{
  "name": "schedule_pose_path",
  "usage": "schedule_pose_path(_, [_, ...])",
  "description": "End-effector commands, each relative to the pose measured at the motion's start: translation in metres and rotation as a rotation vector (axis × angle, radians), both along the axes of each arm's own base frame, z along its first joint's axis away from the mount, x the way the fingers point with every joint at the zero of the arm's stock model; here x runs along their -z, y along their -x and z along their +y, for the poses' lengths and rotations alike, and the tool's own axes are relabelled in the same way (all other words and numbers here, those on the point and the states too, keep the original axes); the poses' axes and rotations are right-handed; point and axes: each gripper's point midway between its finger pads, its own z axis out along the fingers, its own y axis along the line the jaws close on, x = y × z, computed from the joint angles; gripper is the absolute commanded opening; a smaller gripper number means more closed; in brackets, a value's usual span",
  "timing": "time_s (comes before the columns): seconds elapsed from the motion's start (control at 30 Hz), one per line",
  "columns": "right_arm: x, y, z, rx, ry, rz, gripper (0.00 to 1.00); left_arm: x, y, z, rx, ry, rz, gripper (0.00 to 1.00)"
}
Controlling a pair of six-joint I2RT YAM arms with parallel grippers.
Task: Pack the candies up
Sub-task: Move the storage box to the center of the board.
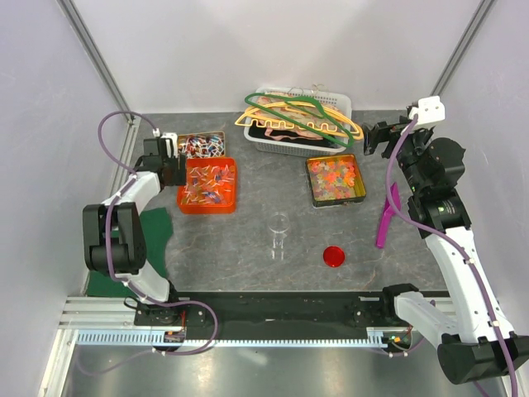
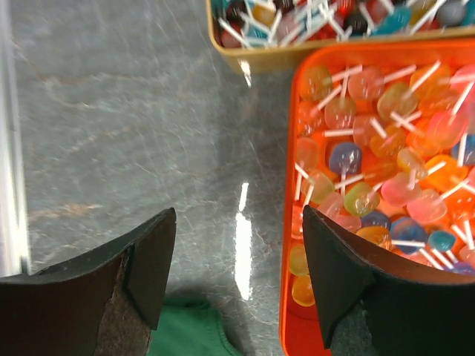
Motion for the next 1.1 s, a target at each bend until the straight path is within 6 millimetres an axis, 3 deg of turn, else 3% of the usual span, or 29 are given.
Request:
schedule_pose_path(0.0, [-0.007,0.001,0.004,-0.022,0.011,-0.037,0.98,0.002,-0.005,-0.009,0.039,0.037,-0.014,0.75])
schedule_pose_path(0.13, [-0.005,0.0,0.004,-0.022,0.013,-0.035,0.98,0.013,-0.004,-0.012,0.056,0.047,0.012,0.71])
schedule_pose_path(0.3, [-0.006,0.002,0.005,-0.028,0.017,-0.039,0.98,0.032,-0.002,-0.016,0.066,0.057,0.063,0.5])
schedule_pose_path(0.47, [-0.005,0.001,0.004,-0.023,0.017,-0.036,0.98,0.041,-0.001,-0.016,0.062,0.06,0.087,0.5])
schedule_pose_path(0.57, [-0.004,0.001,0.005,-0.028,0.019,-0.034,0.98,0.04,-0.001,-0.02,0.078,0.066,0.086,0.42])
schedule_pose_path(0.63, [-0.004,0.001,0.004,-0.025,0.019,-0.034,0.98,0.038,-0.001,-0.023,0.086,0.068,0.084,0.3])
schedule_pose_path(0.73, [-0.004,0.001,0.004,-0.024,0.019,-0.036,0.98,0.038,0.0,-0.037,0.124,0.103,0.089,0.13])
schedule_pose_path(1.07, [-0.001,0.0,0.005,-0.029,0.024,-0.032,0.98,0.036,0.002,-0.102,0.284,0.068,0.128,0.08])
